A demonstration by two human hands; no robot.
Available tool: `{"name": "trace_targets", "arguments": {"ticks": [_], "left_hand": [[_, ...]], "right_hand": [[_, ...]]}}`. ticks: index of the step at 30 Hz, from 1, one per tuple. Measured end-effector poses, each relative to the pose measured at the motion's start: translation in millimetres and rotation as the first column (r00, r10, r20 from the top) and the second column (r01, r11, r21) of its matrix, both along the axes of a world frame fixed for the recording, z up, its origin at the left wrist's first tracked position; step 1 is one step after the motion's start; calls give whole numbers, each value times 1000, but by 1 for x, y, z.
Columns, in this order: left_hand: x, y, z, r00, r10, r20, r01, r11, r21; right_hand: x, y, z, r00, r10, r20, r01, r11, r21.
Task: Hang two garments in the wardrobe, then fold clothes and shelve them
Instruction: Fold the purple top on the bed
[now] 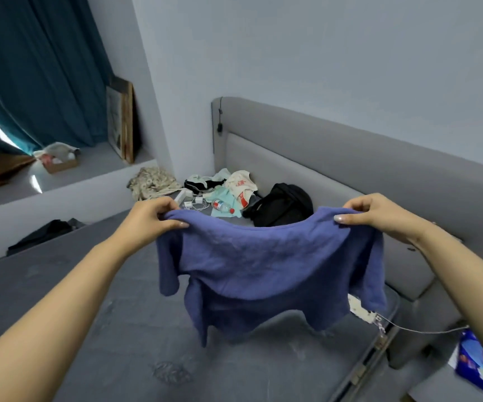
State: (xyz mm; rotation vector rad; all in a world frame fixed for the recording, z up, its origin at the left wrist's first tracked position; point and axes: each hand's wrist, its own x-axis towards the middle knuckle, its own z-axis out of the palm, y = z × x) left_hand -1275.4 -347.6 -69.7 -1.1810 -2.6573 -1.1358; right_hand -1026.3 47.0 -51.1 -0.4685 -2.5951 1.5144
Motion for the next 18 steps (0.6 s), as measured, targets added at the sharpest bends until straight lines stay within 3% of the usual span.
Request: {"name": "trace_targets", "arguments": {"ticks": [5, 8, 11, 13, 15, 18], "left_hand": [[-2, 22, 17, 996, -22, 90, 16, 997, 71], [9, 35, 33, 995, -56, 78, 47, 992, 118], [27, 55, 49, 998, -58, 17, 55, 993, 105], [40, 71, 57, 997, -75, -28, 77, 993, 86], [55, 83, 62, 994, -103, 39, 97, 987, 126], [73, 87, 59, 963, -151, 221, 119, 981, 152]], "right_hand": [[2, 16, 0, 998, -50, -31, 50, 999, 4], [-2, 31, -4, 973, -216, -82, 226, 964, 141], [-9, 47, -11, 906, -391, -164, 423, 858, 293], [-17, 54, -15, 849, -482, -214, 515, 846, 135], [-28, 61, -16, 768, -584, -264, 583, 808, -90], [-58, 70, -7, 687, -634, -356, 640, 759, -117]]}}
